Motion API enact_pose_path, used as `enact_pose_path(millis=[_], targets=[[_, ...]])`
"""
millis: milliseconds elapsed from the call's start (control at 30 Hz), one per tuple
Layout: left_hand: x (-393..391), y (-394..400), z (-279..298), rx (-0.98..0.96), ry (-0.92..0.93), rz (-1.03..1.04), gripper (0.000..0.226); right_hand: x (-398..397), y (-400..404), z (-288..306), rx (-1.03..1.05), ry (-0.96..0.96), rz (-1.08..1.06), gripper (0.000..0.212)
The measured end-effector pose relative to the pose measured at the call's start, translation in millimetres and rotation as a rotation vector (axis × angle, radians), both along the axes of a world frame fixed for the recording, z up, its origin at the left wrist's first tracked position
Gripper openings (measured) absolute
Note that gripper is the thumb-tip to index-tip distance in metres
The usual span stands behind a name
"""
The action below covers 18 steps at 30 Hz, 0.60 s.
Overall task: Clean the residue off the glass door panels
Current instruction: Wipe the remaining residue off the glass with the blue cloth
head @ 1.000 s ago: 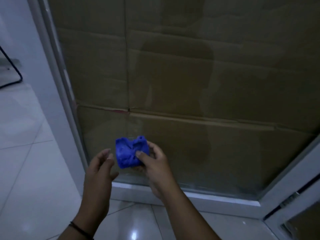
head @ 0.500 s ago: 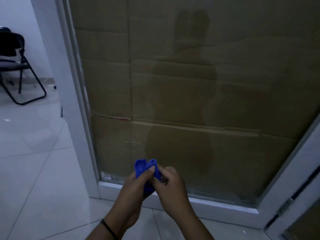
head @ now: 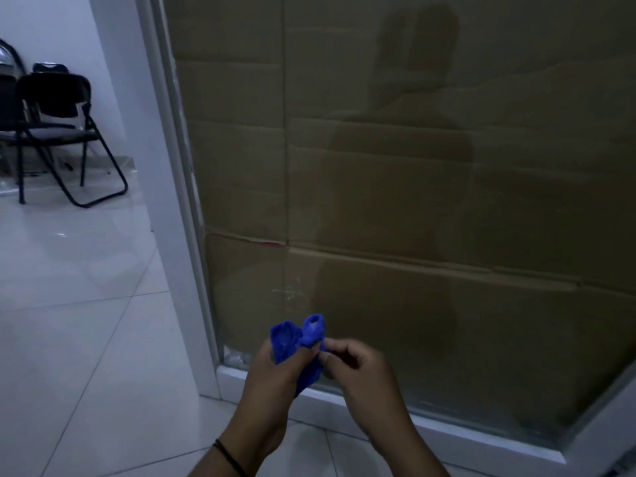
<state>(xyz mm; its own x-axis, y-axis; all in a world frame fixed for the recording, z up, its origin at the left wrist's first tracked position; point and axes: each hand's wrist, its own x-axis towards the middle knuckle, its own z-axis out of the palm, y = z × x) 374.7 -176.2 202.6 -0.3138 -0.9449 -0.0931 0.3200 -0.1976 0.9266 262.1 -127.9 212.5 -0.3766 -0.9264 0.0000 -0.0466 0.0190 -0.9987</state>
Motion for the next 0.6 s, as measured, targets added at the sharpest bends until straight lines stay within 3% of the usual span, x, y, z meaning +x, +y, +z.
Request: enact_pose_path(millis=[67, 200, 300, 433, 600], targets=[[1.0, -10.1, -8.8, -0.050, -0.076, 0.137, 0.015, 2.7, -8.1, -6.4, 0.061, 0.033, 0.011, 0.015], [10.1, -45.1, -29.9, -0.361, -0.465, 0.481, 0.027, 0.6, -19.8, -22.8, 0.104, 0.098, -0.097, 0.010], [14.5, -72.9, -41.6, -0.497, -0.569, 0.598, 0.032, -6.5, -26.0, -32.8, 0.117, 0.163, -0.153, 0.012], [2.0, -83.9, -59.2, -0.480, -0.511, 0.609, 0.030, -11.2, -36.5, -43.8, 0.126, 0.268, -0.171, 0.010], [-15.8, -90.7, -94.5, -0.284, -0.565, 0.626, 0.028, -9.9, -44.9, -50.6, 0.134, 0.293, -0.147, 0.015]])
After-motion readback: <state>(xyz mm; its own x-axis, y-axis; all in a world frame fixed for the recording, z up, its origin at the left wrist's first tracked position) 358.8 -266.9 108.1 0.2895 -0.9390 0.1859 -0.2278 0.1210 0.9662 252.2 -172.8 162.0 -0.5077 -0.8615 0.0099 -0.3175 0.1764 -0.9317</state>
